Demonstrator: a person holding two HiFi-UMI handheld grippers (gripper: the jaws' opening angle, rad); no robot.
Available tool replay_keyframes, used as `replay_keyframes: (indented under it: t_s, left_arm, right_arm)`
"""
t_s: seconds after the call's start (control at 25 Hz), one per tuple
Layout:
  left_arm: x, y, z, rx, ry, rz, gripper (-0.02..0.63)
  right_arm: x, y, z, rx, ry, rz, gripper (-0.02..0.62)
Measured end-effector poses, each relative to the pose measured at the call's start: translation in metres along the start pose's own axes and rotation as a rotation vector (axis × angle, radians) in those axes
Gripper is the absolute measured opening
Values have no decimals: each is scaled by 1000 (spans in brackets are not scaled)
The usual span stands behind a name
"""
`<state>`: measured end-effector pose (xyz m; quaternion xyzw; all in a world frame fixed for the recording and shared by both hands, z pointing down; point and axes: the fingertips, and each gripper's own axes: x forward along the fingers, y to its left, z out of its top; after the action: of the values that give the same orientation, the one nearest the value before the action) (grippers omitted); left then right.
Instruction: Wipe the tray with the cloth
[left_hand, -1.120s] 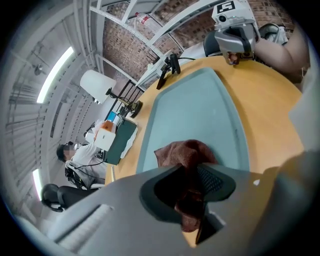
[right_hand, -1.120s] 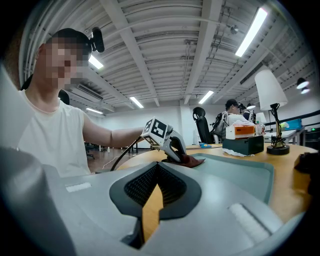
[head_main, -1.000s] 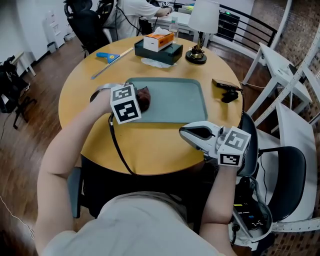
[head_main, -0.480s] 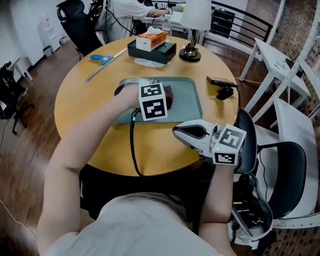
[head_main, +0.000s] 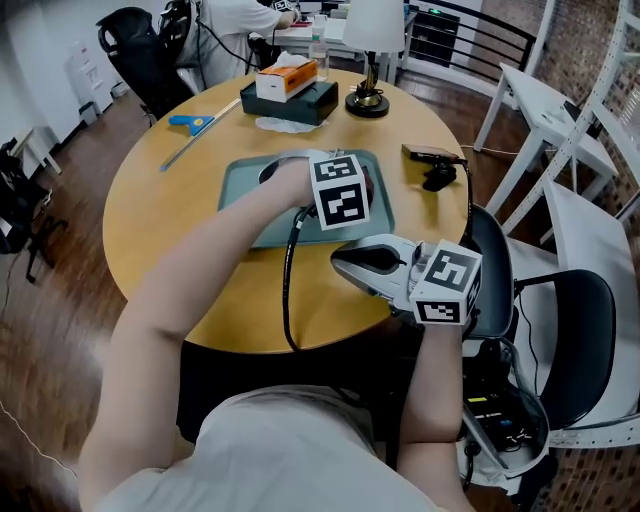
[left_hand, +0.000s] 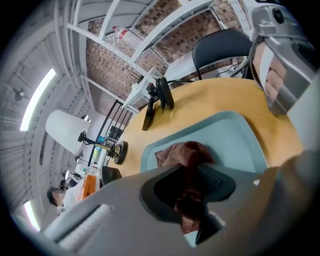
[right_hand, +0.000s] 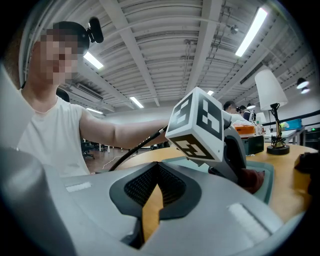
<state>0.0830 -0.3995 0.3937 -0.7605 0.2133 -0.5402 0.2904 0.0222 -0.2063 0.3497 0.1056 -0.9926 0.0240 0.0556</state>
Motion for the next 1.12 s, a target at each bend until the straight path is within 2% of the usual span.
replay_keyframes:
  t_s: [0.28,0.4,0.48,0.76,0.92,1.12]
  left_arm:
    - [16,8,28,-8,-31,24,91]
    - [24,16,29,14,-23,59,91]
    - [26,20,25,-1,-23,67,91]
    - [22,28,-8,-33,9,76,91]
    - [16,30,-38,-23,56,83,91]
    - [4,32,-81,-53,101,83,91]
  right_arm:
    - [0,1,1,-2,-4,6,2]
    - [0,0,1,-3,-4,5,2]
    - [0,0,1,-3,-4,6,2]
    - [0,0,0,-3,-5,5,2]
    - [-1,-1,0,0,-6,5,2]
    - [-1,0,0,-2,-8,5,2]
